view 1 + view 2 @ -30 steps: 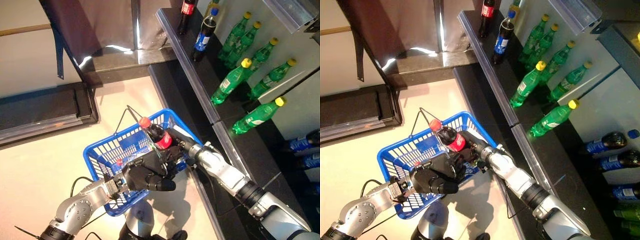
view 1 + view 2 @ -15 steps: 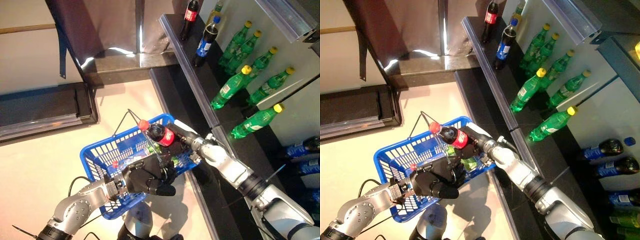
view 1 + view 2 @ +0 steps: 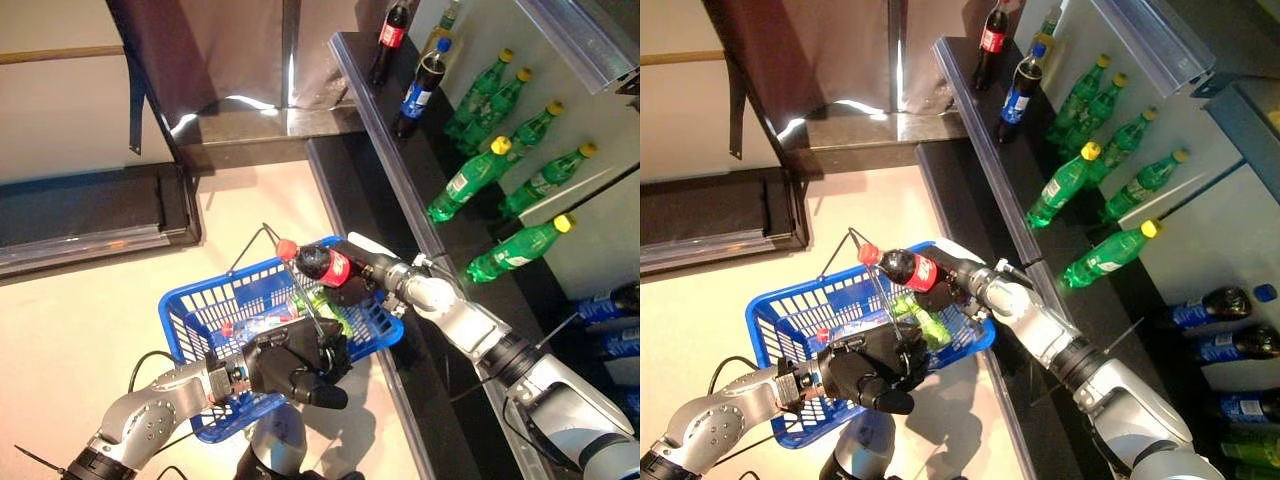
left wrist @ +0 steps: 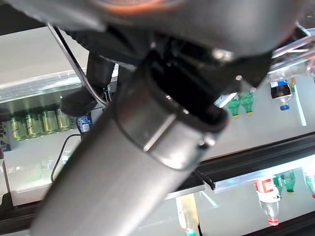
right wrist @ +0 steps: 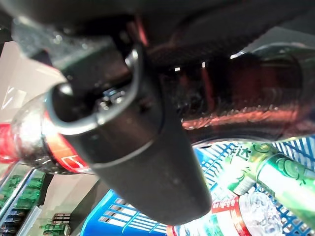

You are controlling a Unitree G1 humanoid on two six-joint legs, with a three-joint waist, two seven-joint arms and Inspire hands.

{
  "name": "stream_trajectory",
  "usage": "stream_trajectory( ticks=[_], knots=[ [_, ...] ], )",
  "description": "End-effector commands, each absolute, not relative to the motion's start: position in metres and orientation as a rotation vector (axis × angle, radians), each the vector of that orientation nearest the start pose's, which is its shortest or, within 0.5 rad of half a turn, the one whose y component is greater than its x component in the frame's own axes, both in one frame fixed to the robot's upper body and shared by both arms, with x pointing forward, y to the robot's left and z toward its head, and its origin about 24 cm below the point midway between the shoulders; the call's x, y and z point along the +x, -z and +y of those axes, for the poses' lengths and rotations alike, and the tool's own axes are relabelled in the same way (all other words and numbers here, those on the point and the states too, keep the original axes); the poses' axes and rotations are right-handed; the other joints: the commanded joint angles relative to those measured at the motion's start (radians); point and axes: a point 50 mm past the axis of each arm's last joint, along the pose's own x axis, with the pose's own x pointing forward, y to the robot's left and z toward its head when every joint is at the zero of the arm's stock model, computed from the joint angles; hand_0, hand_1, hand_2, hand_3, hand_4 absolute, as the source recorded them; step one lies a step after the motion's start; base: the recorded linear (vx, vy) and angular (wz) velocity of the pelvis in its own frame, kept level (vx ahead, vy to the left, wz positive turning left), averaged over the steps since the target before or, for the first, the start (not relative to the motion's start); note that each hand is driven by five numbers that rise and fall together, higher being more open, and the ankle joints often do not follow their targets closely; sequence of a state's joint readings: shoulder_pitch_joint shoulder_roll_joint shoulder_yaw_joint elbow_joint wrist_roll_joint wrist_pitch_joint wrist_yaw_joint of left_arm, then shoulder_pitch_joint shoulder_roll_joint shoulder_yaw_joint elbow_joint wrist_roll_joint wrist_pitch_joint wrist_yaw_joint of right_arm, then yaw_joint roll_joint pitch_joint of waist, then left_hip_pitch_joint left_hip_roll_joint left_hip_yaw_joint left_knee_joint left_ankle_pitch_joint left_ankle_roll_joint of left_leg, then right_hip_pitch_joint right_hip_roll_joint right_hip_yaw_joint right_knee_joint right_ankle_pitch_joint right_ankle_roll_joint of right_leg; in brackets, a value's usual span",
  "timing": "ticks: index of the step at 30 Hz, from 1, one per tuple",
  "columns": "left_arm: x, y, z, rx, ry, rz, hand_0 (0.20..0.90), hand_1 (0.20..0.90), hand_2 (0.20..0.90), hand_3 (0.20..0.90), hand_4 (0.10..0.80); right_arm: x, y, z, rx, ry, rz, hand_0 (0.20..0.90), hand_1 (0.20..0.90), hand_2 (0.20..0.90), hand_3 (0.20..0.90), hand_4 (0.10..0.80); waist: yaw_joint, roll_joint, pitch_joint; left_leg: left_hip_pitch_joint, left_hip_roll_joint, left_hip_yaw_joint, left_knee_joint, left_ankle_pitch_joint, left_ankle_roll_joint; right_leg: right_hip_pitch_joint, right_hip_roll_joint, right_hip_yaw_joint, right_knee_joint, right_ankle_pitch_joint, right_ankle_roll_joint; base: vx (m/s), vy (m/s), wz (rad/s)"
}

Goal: Pick up the drink and place into the basket.

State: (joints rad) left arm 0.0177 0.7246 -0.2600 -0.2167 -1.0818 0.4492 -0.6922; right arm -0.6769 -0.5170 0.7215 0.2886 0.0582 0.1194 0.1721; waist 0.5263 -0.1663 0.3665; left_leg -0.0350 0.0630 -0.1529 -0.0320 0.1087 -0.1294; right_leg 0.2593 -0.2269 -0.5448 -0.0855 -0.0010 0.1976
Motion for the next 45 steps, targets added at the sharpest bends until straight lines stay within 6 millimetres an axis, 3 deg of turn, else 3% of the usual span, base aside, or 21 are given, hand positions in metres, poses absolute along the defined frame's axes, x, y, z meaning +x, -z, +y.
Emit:
stream_trajectory(
  ticks=[1, 9, 12, 19, 30, 45],
  knots=[
    [0.161, -0.197, 0.069, -0.618, 2.066, -0.441, 0.300, 0.300, 0.300, 0.200, 0.100, 0.288, -0.091, -0.004, -0.542, -1.057, -0.145, 0.300, 0.300, 0.300, 0.200, 0.100, -0.004, 0.038, -0.331, 0.059, -0.016, -0.060, -0.055, -0.029, 0.035, -0.015, 0.058, -0.002, 0.070, 0.002, -0.071, 0.000, 0.000, 0.00],
    [0.161, -0.195, 0.072, -0.644, 2.053, -0.451, 0.300, 0.300, 0.300, 0.200, 0.100, 0.286, -0.075, -0.012, -0.064, -0.949, -0.034, 0.300, 0.300, 0.300, 0.200, 0.100, -0.014, 0.055, -0.340, 0.061, -0.019, -0.055, -0.055, -0.026, 0.038, -0.020, 0.053, -0.001, 0.075, 0.005, -0.066, 0.000, 0.000, 0.00],
    [0.161, -0.195, 0.074, -0.646, 2.038, -0.460, 0.300, 0.300, 0.300, 0.200, 0.100, 0.283, -0.071, -0.015, 0.027, -0.936, -0.023, 0.300, 0.300, 0.300, 0.200, 0.100, -0.023, 0.061, -0.343, 0.063, -0.016, -0.043, -0.055, -0.027, 0.038, -0.020, 0.051, 0.003, 0.075, 0.006, -0.064, 0.000, 0.000, 0.00],
    [0.162, -0.195, 0.074, -0.639, 2.019, -0.478, 0.300, 0.300, 0.300, 0.200, 0.100, 0.279, -0.066, -0.018, 0.101, -0.935, -0.003, 0.300, 0.300, 0.300, 0.200, 0.100, -0.040, 0.070, -0.348, 0.050, -0.019, -0.021, -0.055, -0.002, 0.046, -0.033, 0.039, -0.010, 0.069, 0.031, -0.066, -0.031, 0.024, -0.01],
    [0.163, -0.193, 0.073, -0.632, 2.015, -0.476, 0.300, 0.300, 0.300, 0.200, 0.100, 0.281, -0.059, -0.019, 0.306, -0.861, 0.053, 0.300, 0.300, 0.300, 0.200, 0.100, -0.038, 0.072, -0.351, 0.064, -0.006, -0.011, -0.055, -0.028, 0.039, -0.022, 0.047, -0.005, 0.074, 0.005, -0.065, 0.020, -0.018, 0.00],
    [0.161, -0.192, 0.077, -0.634, 2.026, -0.469, 0.300, 0.300, 0.300, 0.200, 0.100, 0.282, -0.048, -0.024, 0.274, -0.838, 0.112, 0.300, 0.300, 0.300, 0.200, 0.100, -0.029, 0.068, -0.353, 0.063, -0.005, -0.012, -0.055, -0.028, 0.039, -0.021, 0.046, -0.015, 0.077, 0.003, -0.068, 0.000, 0.000, 0.00]
  ],
)
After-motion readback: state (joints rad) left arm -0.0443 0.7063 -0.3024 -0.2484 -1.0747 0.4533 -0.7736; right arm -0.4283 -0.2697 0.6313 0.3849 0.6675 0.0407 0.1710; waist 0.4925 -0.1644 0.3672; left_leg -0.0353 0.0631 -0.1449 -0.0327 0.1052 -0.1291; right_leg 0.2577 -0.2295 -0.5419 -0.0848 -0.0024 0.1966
